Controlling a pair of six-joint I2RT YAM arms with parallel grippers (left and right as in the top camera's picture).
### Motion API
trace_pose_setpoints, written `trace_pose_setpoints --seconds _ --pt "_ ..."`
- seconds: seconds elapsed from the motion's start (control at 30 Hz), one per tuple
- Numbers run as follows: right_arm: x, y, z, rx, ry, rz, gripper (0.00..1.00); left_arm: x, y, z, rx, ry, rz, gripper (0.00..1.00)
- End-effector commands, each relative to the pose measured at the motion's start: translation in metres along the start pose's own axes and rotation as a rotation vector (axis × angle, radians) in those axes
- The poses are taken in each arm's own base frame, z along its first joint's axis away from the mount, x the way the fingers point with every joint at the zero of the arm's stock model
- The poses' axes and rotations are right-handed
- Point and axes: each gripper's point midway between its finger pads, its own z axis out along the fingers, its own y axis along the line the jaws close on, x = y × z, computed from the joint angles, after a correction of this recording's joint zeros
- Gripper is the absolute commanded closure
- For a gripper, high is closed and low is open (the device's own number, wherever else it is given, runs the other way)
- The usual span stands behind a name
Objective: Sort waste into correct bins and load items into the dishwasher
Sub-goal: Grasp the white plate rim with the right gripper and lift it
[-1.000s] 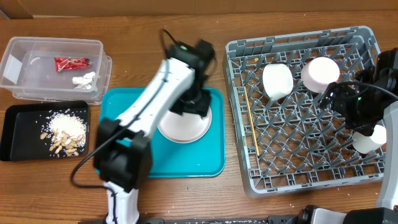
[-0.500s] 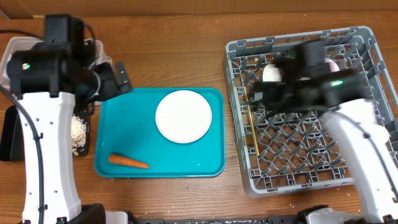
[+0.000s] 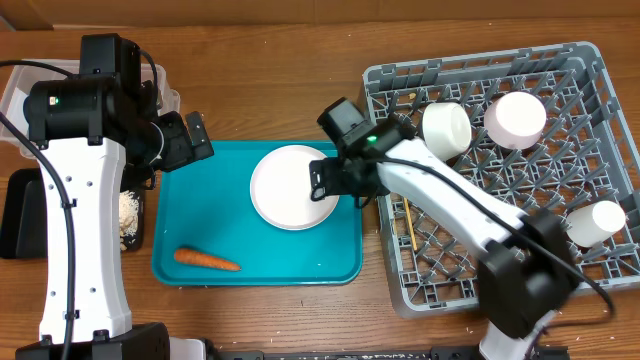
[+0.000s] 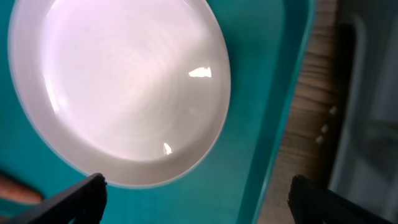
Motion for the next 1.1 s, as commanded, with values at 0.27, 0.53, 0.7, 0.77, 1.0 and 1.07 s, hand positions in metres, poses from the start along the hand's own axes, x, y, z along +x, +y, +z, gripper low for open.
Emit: trace_pose_setpoints --seconds 0.27,0.53,0.7,0.77,1.0,1.07 --pt "0.0 -0.006 0.075 0.036 0.086 0.158 0.36 0.0 -0.002 0.005 0.008 0.009 -0.004 0.0" --pt "-0.003 -0.009 0.074 0.036 0.082 0.171 0.96 -0.001 -0.002 0.005 0.01 0.005 0.002 0.0" --pt "-0.027 -0.017 0.039 0.015 0.033 0.181 0.96 -0.001 -0.002 0.005 0.009 0.006 0.002 0.0" --pt "-0.043 -0.021 0.011 0.007 -0.016 0.17 0.96 -0.001 -0.002 0.005 0.009 0.006 0.002 0.0" --pt "-0.097 -0.071 -0.143 0.117 -0.357 0.132 0.96 -0.003 0.003 0.005 -0.019 -0.006 0.003 0.0" --pt "-0.105 -0.092 -0.188 0.175 -0.475 0.12 0.96 -0.004 0.002 0.005 -0.018 -0.009 0.003 0.0"
